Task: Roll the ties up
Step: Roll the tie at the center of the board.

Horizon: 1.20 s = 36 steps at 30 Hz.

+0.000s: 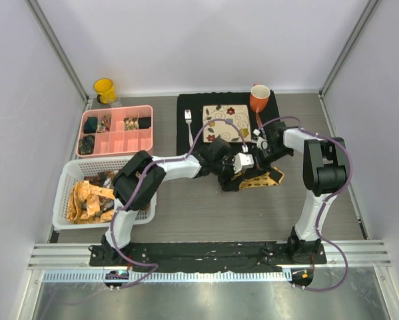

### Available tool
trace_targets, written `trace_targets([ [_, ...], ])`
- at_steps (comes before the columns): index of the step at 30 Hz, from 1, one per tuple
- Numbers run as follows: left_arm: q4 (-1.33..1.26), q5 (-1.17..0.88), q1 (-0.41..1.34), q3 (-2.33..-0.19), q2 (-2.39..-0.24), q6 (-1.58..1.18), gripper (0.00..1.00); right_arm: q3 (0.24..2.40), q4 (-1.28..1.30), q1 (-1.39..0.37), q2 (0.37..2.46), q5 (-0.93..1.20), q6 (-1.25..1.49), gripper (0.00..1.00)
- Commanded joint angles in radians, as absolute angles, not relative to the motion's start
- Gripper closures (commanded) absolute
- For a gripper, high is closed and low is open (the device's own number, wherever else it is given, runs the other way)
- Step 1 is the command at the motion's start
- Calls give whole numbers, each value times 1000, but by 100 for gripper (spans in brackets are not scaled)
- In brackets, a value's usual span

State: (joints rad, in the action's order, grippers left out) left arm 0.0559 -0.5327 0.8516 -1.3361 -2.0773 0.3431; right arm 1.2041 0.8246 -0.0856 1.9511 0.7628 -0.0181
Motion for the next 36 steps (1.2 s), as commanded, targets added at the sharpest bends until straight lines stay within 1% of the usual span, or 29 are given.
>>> trace_targets([
  [1,29,-571,845,-1347,-2092,253,30,1157,756,-89,1996,457,-106,99],
  [6,5,-577,847,-1410,-2147,166,31,1151,735,-89,1988,453,-92,99],
  [9,-35,-565,851,-1411,-2163,123,34,1146,735,-89,1983,449,-94,99],
  [10,-41,-555,853,-1408,-2169,115,37,1144,733,-90,1980,452,-100,99],
  [11,-41,-552,853,-1404,-2169,114,44,1144,733,-89,1980,457,-100,99],
  [13,-17,-514,859,-1378,-2157,141,51,1153,735,-89,1974,492,-98,99],
  [14,-3,-500,862,-1371,-2152,171,59,1160,747,-89,1971,512,-98,99],
  [15,44,-483,865,-1364,-2140,226,63,1179,756,-87,1968,561,-100,99],
  [16,96,-465,865,-1341,-2129,263,66,1193,770,-86,1961,583,-101,95],
  [17,129,-433,867,-1332,-2105,297,71,1209,808,-84,1950,609,-115,81],
  [19,219,-398,867,-1306,-2086,395,74,1245,847,-78,1936,700,-136,71],
  [20,247,-376,867,-1302,-2074,422,75,1252,880,-77,1919,731,-158,57],
  [23,324,-357,865,-1299,-2062,488,75,1243,910,-77,1890,848,-167,40],
  [25,351,-357,865,-1308,-2065,494,74,1227,908,-83,1879,908,-149,40],
  [28,365,-362,867,-1339,-2080,483,72,1206,875,-104,1859,930,-104,41],
  [30,371,-367,868,-1367,-2098,474,71,1184,841,-117,1856,943,-45,44],
  [34,382,-370,868,-1400,-2121,472,68,1178,753,-149,1884,901,-2,48],
  [36,385,-371,868,-1407,-2125,479,67,1187,735,-152,1899,844,25,51],
])
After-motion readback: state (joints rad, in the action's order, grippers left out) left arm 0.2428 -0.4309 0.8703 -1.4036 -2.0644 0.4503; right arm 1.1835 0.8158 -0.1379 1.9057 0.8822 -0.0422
